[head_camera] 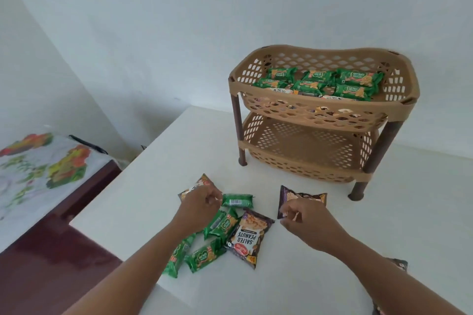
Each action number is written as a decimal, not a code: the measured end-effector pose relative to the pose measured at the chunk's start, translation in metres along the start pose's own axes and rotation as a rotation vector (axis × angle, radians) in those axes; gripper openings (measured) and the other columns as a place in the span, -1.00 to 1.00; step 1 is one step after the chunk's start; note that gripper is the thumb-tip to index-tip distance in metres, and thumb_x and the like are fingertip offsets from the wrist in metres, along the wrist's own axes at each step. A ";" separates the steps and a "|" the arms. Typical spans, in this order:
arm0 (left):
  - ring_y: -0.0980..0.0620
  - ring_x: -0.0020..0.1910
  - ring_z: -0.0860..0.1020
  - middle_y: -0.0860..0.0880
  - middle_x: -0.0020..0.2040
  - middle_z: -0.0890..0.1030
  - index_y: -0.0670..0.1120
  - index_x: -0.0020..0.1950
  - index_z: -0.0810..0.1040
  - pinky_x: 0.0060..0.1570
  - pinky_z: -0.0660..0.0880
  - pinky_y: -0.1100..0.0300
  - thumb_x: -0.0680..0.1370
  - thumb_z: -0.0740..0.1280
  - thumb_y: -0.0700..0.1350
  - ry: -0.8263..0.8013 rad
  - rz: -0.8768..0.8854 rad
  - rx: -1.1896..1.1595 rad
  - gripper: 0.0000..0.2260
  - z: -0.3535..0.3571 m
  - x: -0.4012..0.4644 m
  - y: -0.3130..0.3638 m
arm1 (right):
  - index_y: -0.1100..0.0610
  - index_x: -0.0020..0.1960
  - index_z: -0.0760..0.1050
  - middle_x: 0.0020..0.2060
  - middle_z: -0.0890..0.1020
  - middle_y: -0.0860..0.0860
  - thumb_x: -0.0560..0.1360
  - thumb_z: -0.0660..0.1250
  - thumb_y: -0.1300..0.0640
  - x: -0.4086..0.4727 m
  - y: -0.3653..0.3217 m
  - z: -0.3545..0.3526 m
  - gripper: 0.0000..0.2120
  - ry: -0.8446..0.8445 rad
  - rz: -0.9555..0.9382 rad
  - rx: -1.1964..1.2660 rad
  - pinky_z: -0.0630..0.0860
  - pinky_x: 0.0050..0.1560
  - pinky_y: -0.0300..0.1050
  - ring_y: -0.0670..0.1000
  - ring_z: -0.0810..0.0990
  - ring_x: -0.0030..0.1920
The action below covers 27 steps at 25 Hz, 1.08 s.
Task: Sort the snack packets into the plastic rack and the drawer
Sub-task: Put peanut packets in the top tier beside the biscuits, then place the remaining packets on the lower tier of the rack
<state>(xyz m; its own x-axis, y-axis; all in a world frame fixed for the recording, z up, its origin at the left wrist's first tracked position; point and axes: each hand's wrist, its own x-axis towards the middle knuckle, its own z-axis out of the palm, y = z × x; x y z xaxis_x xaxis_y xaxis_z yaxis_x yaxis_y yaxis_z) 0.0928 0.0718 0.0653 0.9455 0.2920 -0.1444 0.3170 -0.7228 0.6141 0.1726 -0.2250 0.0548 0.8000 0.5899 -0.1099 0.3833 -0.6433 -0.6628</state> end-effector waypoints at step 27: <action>0.06 -0.21 0.68 0.01 -0.03 0.59 0.05 0.24 0.37 -0.20 0.63 0.17 0.39 0.58 0.06 -0.526 -0.199 0.004 -0.46 -0.034 0.002 -0.133 | 0.02 0.60 0.13 0.43 0.24 0.06 0.37 0.50 0.09 0.009 -0.035 0.106 -0.10 -0.019 0.704 0.030 0.58 0.13 0.09 0.11 0.51 0.17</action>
<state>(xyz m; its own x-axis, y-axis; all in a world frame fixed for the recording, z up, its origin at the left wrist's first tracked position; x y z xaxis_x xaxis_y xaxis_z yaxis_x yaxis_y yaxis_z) 0.0496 0.1894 0.0095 0.7771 0.0713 -0.6253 0.4921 -0.6882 0.5331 0.1178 -0.1453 -0.0010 0.8447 0.0468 -0.5332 -0.2356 -0.8620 -0.4489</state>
